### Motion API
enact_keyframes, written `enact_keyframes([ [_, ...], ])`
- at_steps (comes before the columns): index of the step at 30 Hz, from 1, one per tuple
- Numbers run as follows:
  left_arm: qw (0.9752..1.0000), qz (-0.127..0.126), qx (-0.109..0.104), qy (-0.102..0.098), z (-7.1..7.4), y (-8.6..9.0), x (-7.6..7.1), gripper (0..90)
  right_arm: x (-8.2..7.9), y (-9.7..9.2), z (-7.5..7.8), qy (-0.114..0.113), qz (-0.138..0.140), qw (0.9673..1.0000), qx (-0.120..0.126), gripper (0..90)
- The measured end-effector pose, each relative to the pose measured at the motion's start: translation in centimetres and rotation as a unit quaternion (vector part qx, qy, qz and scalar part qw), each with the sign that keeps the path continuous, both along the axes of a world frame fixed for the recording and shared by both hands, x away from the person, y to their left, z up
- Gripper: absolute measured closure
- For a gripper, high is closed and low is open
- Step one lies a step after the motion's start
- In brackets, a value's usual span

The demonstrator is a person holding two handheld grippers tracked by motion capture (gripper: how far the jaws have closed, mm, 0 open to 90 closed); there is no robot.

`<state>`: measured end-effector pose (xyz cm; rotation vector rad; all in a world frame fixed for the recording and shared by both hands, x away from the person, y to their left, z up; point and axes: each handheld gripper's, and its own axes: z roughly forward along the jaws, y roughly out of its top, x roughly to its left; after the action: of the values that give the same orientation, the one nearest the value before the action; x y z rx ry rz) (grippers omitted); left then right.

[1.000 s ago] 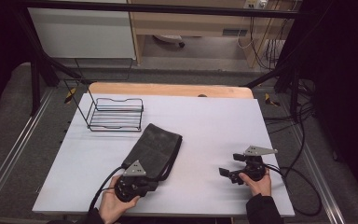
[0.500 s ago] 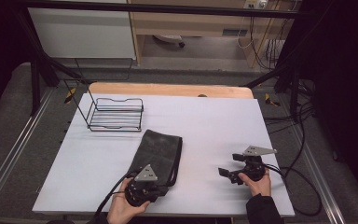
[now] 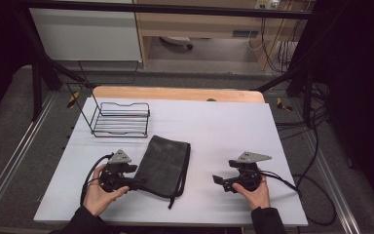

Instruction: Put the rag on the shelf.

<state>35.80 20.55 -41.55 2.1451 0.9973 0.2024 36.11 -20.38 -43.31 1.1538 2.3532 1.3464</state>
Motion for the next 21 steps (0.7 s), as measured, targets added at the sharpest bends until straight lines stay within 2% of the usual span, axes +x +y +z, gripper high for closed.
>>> enact_keyframes([
  [1,1.0,0.004,0.002,0.004,-0.3,0.3,0.3,35.1,0.0,0.0,0.0,0.0,0.0,1.0,0.0,9.0],
  [2,0.9999,0.008,0.002,0.01,-0.7,0.6,0.6,38.3,-0.2,1.3,0.1,0.003,0.008,1.0,-0.003,10.3],
  [3,0.9998,0.009,0.006,0.015,-1.0,0.8,0.9,38.3,-0.2,1.3,0.1,0.003,0.008,1.0,-0.003,10.3],
  [4,0.9997,0.01,0.011,0.02,-1.2,1.0,1.1,46.1,-0.4,2.7,0.0,0.003,0.019,0.9998,-0.011,11.0],
  [6,0.9995,0.009,0.013,0.028,-1.6,1.5,1.3,49.1,-0.5,3.4,0.0,0.004,0.024,0.9996,-0.015,11.2],
  [7,0.9994,0.007,0.008,0.034,-1.7,1.7,1.4,55.1,-0.8,4.9,-0.1,0.008,0.033,0.9993,-0.016,12.2],
  [8,0.9993,0.005,0.007,0.037,-1.7,1.8,1.3,55.1,-0.8,4.9,-0.1,0.008,0.033,0.9993,-0.016,12.2],
  [9,0.9993,0.002,0.006,0.038,-1.8,1.9,1.2,57.1,-0.9,5.6,-0.1,0.008,0.036,0.9992,-0.016,12.4],
  [10,0.9992,-0.003,0.004,0.038,-1.8,1.9,1.1,63.0,-1.1,7.0,-0.3,0.013,0.042,0.999,-0.008,14.1],
  [12,0.9992,-0.007,0.001,0.039,-2.1,1.8,0.8,67.2,-1.1,8.3,-0.6,0.018,0.05,0.9986,-0.01,16.0],
  [14,0.9991,-0.008,-0.004,0.042,-2.2,1.7,0.7,68.6,-1.2,8.9,-0.8,0.019,0.05,0.9985,-0.012,17.8],
  [15,0.999,-0.007,-0.007,0.044,-2.2,1.6,0.6,69.4,-1.3,9.8,-1.1,0.019,0.048,0.9985,-0.017,20.8],
  [16,0.9988,-0.009,-0.005,0.047,-2.2,1.6,0.6,69.4,-1.3,9.8,-1.1,0.019,0.048,0.9985,-0.017,20.8],
  [18,0.9986,-0.009,-0.009,0.051,-2.4,1.5,0.5,70.7,-1.2,10.5,-1.4,0.021,0.043,0.9988,-0.01,23.6],
  [21,0.9985,-0.007,-0.012,0.054,-2.4,1.2,0.3,76.5,-1.2,11.7,-1.8,0.021,0.025,0.9994,-0.008,30.1],
])
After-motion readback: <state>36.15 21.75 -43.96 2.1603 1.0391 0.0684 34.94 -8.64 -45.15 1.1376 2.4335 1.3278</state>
